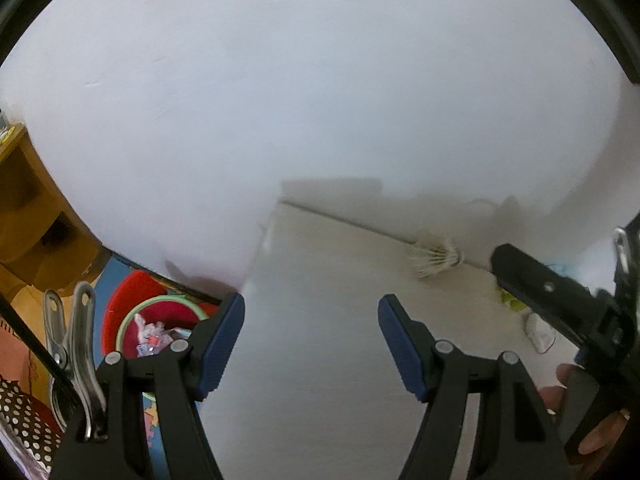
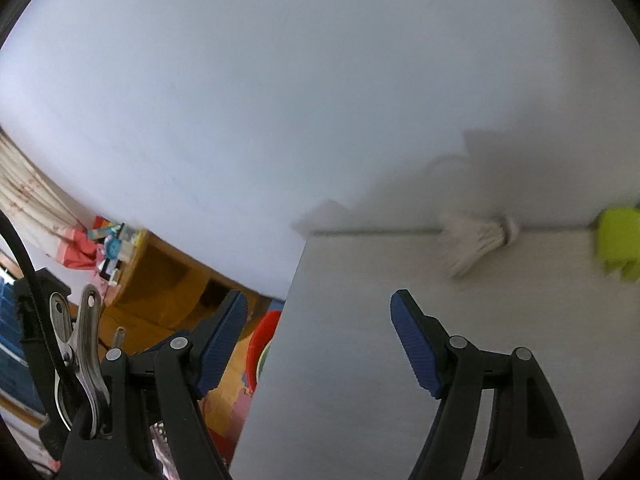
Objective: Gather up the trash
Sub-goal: 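Move both grippers back from the bucket over the table, then close the left gripper on the white shuttlecock while the right gripper grasps the white printed bag, then carry the shuttlecock and printed bag in both grippers over the red bucket, then open both grippers to drop the shuttlecock and bag into the bucket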
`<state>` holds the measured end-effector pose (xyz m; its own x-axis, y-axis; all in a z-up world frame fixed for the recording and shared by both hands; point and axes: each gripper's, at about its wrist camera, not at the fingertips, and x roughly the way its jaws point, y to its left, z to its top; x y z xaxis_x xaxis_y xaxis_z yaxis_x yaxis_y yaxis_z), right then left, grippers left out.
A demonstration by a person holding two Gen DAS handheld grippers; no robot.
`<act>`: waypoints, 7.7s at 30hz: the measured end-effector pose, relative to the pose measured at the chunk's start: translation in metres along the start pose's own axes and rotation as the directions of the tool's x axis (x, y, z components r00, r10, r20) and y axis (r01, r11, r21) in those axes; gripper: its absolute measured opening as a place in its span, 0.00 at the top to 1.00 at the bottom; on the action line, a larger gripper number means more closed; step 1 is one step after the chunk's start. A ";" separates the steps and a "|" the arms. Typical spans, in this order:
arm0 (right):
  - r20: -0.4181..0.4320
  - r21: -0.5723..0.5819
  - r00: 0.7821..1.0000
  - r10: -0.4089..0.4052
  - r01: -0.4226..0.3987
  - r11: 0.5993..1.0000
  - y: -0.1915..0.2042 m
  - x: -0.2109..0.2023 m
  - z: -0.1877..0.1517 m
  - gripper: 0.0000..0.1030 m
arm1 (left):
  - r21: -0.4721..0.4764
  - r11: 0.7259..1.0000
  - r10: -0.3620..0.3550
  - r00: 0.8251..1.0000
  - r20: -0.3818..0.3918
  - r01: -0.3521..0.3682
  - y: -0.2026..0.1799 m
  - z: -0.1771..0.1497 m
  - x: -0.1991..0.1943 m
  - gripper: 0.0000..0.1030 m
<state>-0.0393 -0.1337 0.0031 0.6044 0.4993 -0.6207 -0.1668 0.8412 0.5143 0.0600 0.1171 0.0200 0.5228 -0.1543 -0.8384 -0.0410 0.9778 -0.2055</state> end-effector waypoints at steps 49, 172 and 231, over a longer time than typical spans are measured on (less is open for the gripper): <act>0.159 0.160 0.923 -0.349 0.325 0.932 -0.278 -0.152 0.016 0.91 | 0.048 0.989 0.139 0.990 0.003 -0.139 -0.187 0.002 0.134 0.91; -0.476 -0.519 0.879 -0.042 -0.242 0.820 0.257 0.279 -0.101 0.95 | -0.457 0.869 0.156 0.982 -0.110 -0.189 0.369 -0.074 0.068 0.99; -0.755 -0.479 0.510 -0.412 0.001 0.878 0.113 0.522 -0.257 0.94 | -0.428 0.844 0.095 0.877 -0.471 -0.322 0.444 -0.188 0.296 0.69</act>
<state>0.0574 0.2748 -0.4147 -0.2106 0.0646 -0.9754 -0.5190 0.8382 0.1676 0.0363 0.4789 -0.4150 0.0530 -0.1088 -0.9926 -0.5679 0.8143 -0.1196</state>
